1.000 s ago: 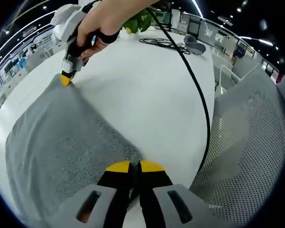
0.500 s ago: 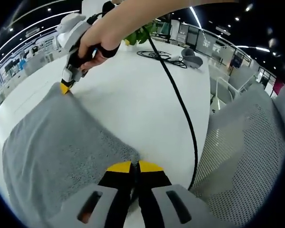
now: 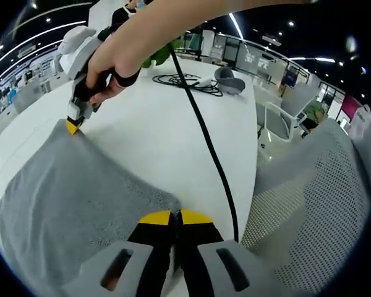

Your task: Fold the towel on the table until its edges align and the towel forms a compact rectangular stack.

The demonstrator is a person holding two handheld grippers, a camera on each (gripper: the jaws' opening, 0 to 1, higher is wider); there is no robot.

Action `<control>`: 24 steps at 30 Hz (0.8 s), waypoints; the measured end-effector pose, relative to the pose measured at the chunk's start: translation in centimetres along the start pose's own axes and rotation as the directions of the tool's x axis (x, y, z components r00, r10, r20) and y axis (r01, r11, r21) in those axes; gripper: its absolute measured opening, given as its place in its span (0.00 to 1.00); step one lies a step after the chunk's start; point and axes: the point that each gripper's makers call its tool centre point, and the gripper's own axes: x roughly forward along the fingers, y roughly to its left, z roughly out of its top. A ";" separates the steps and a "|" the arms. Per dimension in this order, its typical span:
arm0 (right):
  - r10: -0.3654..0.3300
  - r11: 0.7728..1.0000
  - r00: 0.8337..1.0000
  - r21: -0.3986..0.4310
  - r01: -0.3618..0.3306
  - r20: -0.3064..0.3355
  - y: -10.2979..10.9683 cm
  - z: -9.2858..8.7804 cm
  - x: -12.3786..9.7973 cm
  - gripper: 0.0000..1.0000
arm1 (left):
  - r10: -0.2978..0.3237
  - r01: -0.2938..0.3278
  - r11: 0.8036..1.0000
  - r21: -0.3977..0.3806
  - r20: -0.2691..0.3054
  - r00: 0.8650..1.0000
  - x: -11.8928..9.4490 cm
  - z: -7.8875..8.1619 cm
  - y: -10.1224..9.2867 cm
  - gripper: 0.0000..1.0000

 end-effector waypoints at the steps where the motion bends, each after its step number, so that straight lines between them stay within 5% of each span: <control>1: -0.004 1.000 1.000 0.000 0.004 0.002 -0.5 -0.1 -0.2 0.01 | -0.004 0.004 1.000 0.003 0.000 1.000 0.2 0.1 -0.1 0.03; 18: -0.049 0.998 0.999 0.037 0.048 0.021 -3.2 -1.6 -2.2 0.03 | -0.045 0.045 0.999 0.017 -0.003 0.999 2.8 1.9 -2.2 0.04; 21: -0.047 0.997 0.999 -0.065 0.048 0.021 -3.1 -1.4 -2.3 0.04 | -0.037 0.037 0.999 -0.002 0.003 0.999 3.0 1.9 -2.1 0.07; 24: -0.058 0.996 0.998 -0.069 0.059 0.017 -3.5 -1.4 -2.0 0.08 | -0.050 0.050 0.998 0.023 0.010 0.999 3.1 2.2 -2.7 0.16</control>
